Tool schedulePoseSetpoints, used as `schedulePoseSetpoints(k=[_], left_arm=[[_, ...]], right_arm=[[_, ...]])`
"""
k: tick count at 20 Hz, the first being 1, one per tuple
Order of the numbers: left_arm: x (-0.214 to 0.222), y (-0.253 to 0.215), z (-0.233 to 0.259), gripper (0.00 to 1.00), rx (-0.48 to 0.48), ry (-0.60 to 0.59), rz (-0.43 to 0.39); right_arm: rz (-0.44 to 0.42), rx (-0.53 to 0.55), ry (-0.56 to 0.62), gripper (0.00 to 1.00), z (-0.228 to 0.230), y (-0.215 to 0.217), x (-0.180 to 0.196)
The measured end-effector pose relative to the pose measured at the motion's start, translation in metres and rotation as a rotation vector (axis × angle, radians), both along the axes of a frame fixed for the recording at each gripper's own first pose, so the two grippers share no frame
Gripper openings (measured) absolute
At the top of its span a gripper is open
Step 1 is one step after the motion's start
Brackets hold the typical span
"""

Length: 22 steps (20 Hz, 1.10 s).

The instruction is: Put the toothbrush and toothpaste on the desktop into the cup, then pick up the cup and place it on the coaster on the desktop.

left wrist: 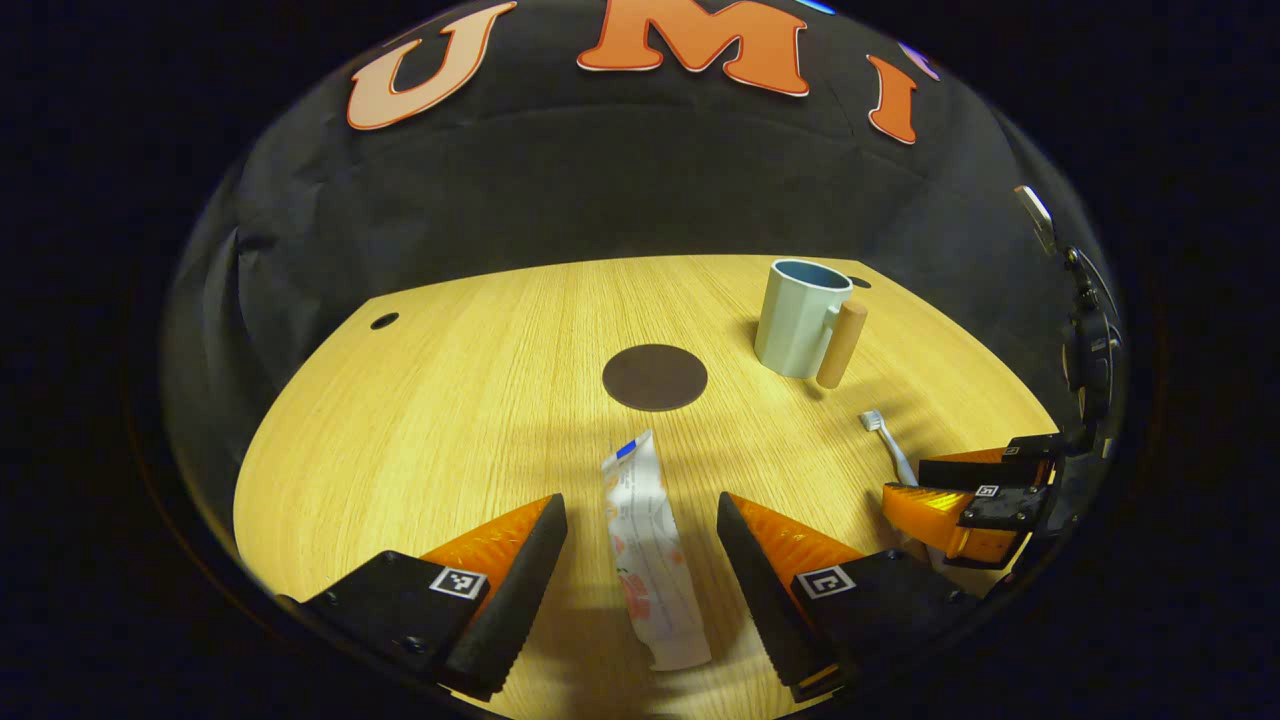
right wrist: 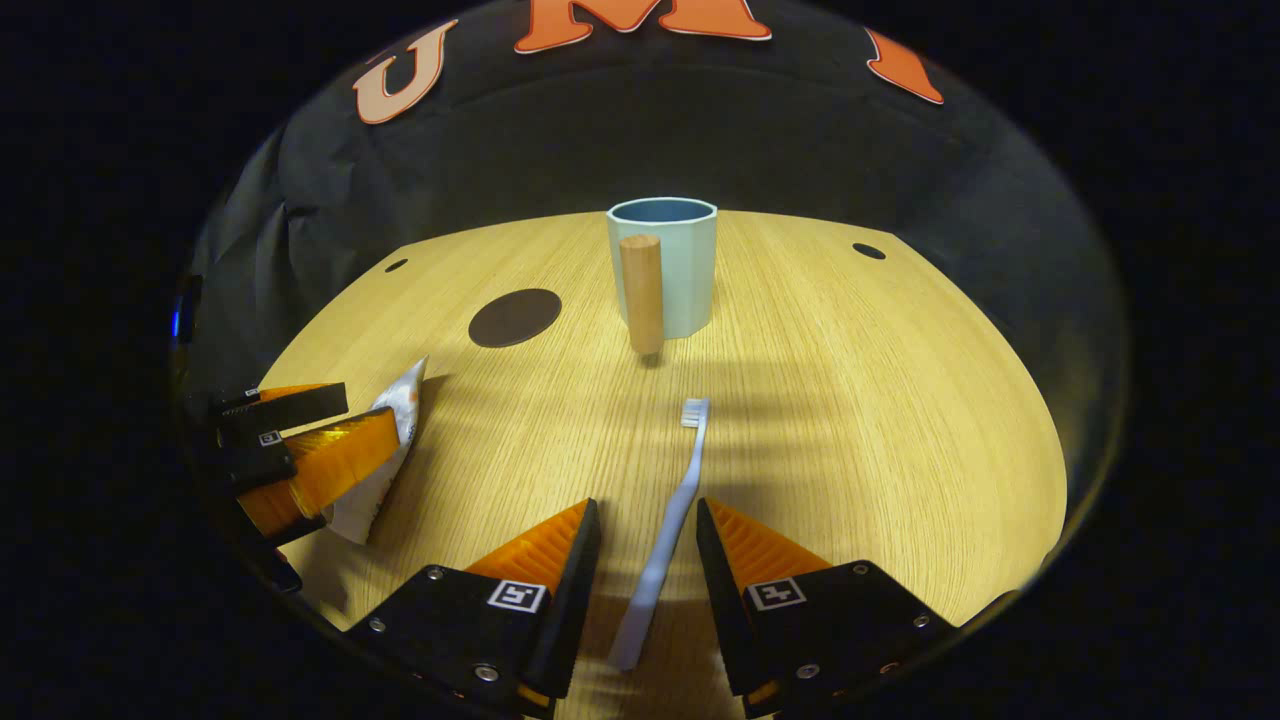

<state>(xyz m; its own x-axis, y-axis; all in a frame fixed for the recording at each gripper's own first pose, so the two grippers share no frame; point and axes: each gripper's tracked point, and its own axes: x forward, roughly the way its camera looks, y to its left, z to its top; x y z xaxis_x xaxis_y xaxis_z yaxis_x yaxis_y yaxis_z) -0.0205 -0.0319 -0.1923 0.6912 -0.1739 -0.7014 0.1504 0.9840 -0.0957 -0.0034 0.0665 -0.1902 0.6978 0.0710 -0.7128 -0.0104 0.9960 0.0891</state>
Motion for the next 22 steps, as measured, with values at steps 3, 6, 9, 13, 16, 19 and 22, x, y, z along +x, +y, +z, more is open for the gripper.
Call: schedulePoseSetpoints(k=[3,6,9,13,16,19,22], left_arm=[[-0.001,0.0,-0.012,0.96,-0.003,0.035,0.011],[-0.014,-0.005,-0.026,0.77,-0.026,0.111,0.033],[-0.006,-0.001,-0.023,0.54,0.011,0.095,0.031],[-0.009,-0.012,-0.016,0.28,-0.012,0.081,0.005],[0.001,-0.019,-0.013,0.21,-0.015,0.051,-0.022],[0.0,-0.019,-0.005,0.21,-0.022,0.015,-0.022],[0.007,-0.014,0.011,0.21,-0.015,-0.033,-0.014]], right_arm=[[-0.005,-0.032,-0.004,0.41,-0.003,-0.001,0.002],[-0.005,-0.036,-0.008,0.28,-0.007,-0.001,0.007],[0.007,-0.032,-0.015,0.13,-0.009,-0.001,0.007],[0.043,-0.006,-0.042,0.05,-0.004,0.009,0.01],[0.066,0.018,-0.053,0.04,0.0,0.017,0.01],[0.062,0.045,-0.095,0.05,0.014,0.016,0.014],[0.055,0.054,-0.159,0.04,0.036,0.008,0.018]])
